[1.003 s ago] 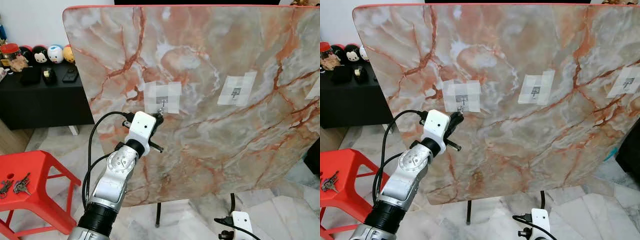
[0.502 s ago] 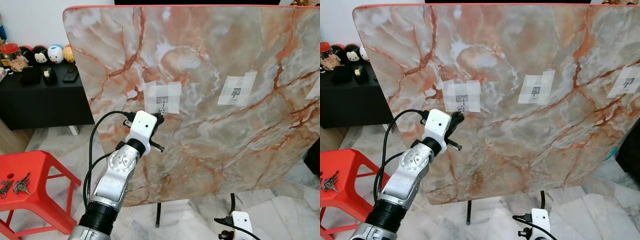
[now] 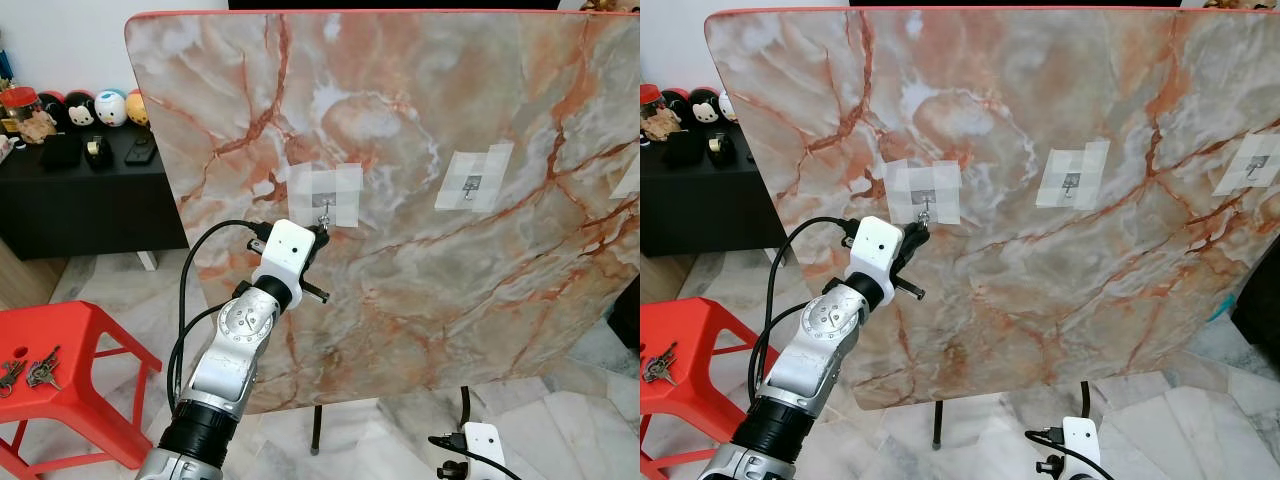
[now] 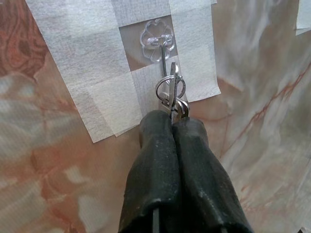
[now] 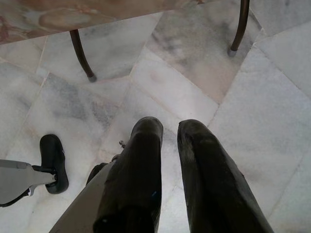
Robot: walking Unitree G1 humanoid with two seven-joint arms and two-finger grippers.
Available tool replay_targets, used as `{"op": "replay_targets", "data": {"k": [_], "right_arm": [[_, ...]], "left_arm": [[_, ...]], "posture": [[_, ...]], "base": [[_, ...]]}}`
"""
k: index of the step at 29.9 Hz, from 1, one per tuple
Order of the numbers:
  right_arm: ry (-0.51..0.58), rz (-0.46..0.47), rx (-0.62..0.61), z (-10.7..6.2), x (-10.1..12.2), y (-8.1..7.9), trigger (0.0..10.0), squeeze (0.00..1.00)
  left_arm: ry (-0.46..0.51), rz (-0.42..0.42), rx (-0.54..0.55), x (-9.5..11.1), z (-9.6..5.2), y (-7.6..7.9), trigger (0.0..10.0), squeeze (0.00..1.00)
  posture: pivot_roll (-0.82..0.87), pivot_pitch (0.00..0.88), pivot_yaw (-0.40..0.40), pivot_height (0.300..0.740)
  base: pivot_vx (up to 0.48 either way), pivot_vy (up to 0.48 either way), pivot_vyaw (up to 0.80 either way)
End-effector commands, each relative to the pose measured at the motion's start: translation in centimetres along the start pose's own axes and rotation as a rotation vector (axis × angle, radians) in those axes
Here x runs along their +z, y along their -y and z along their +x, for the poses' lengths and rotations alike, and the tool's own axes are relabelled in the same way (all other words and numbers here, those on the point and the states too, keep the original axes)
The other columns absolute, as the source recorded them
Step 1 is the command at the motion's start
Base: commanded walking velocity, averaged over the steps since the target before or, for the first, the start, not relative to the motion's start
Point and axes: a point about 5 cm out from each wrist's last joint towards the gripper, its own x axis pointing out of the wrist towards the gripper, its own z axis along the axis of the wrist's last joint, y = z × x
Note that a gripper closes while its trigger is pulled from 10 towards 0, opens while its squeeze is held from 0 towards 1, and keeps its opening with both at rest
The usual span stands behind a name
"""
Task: Hang keys on a hook
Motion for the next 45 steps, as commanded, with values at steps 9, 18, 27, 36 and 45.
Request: {"op": "replay_targets", "data": {"k": [9, 18, 27, 36, 45], "right_arm": [[0.003, 0.004, -0.004, 0.02, 0.18, 0.03, 10.0, 0.0], [0.003, 0.004, -0.003, 0.02, 0.16, 0.0, 10.0, 0.0], [0.003, 0.004, -0.001, 0.03, 0.17, -0.04, 10.0, 0.0], [0.004, 0.005, -0.001, 0.04, 0.19, -0.06, 10.0, 0.0], [0.005, 0.006, -0.001, 0.04, 0.19, -0.07, 10.0, 0.0]], "left_arm": [[0.006, 0.009, -0.022, 0.66, 0.41, 0.24, 10.0, 0.0], [0.016, 0.005, -0.022, 0.97, 0.49, 0.17, 10.0, 0.0], [0.024, 0.001, -0.016, 1.19, 0.55, 0.07, 10.0, 0.0], [0.011, -0.005, 0.001, 1.19, 0.74, -0.13, 10.0, 0.0], [0.003, -0.009, -0.001, 1.2, 0.83, -0.11, 10.0, 0.0]], "posture": [[0.04, 0.0, -0.061, 0.74], [0.04, 0.0, -0.06, 0.74], [0.04, 0.0, -0.059, 0.74], [0.04, 0.0, -0.058, 0.74], [0.04, 0.0, -0.057, 0.74]], "base": [[0.0, 0.0, 0.0], [0.0, 0.0, 0.0], [0.0, 0.0, 0.0], [0.0, 0.0, 0.0], [0.0, 0.0, 0.0]]}}
